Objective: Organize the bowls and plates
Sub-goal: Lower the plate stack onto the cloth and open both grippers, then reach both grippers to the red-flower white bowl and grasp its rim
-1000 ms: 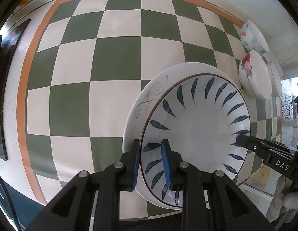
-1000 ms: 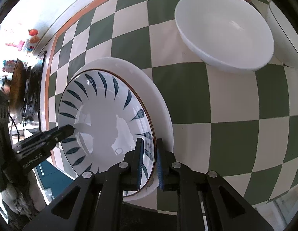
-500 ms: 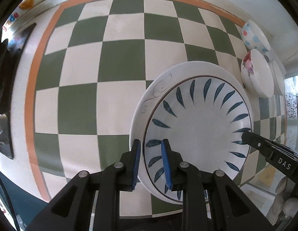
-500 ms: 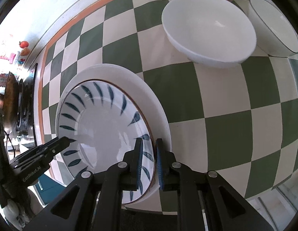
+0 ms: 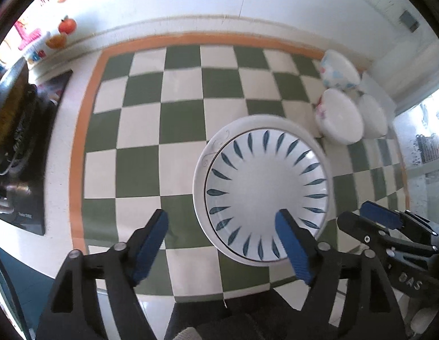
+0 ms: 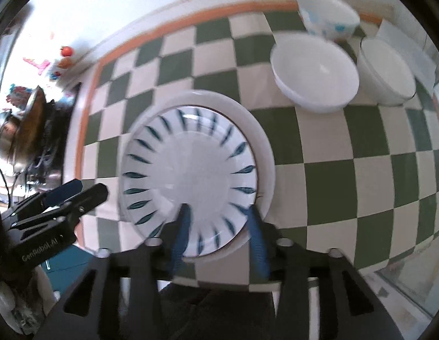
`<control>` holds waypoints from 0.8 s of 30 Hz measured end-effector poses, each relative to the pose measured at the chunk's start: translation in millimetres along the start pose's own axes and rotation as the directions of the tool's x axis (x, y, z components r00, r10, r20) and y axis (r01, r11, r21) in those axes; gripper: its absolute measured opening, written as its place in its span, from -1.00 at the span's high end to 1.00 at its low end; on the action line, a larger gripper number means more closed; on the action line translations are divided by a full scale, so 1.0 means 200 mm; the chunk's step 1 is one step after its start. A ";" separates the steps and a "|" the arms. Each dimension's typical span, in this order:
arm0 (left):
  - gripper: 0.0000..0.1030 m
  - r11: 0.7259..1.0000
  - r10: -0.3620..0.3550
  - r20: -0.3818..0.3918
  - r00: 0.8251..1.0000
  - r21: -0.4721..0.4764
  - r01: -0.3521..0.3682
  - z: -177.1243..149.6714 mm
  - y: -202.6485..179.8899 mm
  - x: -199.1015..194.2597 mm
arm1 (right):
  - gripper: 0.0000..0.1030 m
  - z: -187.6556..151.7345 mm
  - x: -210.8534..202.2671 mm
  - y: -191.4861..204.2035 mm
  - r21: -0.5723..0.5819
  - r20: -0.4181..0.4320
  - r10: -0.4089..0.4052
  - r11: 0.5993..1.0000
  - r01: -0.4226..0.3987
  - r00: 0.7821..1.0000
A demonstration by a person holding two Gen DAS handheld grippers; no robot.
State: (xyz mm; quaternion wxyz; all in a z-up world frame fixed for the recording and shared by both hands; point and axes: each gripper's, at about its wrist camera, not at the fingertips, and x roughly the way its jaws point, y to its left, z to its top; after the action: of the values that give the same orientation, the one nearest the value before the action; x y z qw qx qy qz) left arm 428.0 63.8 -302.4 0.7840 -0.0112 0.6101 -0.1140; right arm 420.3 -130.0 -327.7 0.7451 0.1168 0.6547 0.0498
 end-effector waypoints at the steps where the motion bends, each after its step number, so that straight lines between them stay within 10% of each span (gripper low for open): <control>1: -0.70 1.000 -0.011 0.011 1.000 0.000 0.011 -0.01 0.00 -0.04 | -0.16 -0.02 -0.06 0.02 -0.006 0.022 -0.001 1.000 0.001 1.000; 8: -0.72 1.000 -0.015 0.072 0.997 -0.008 0.016 -0.06 0.00 -0.28 | -0.65 -0.10 -0.40 0.11 -0.016 0.136 -0.023 1.000 0.025 0.990; 24: -0.72 0.998 -0.066 0.106 0.992 0.024 0.064 -0.14 -0.04 -0.51 | -0.72 -0.24 -0.73 0.13 0.031 0.231 0.005 0.999 -0.012 0.973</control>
State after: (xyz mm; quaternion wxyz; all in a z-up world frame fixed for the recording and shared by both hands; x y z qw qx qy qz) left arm 376.1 78.5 -211.8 0.8114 -0.0292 0.5655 -0.1450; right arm 354.3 -133.3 -186.5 0.8140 0.1365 0.5639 0.0285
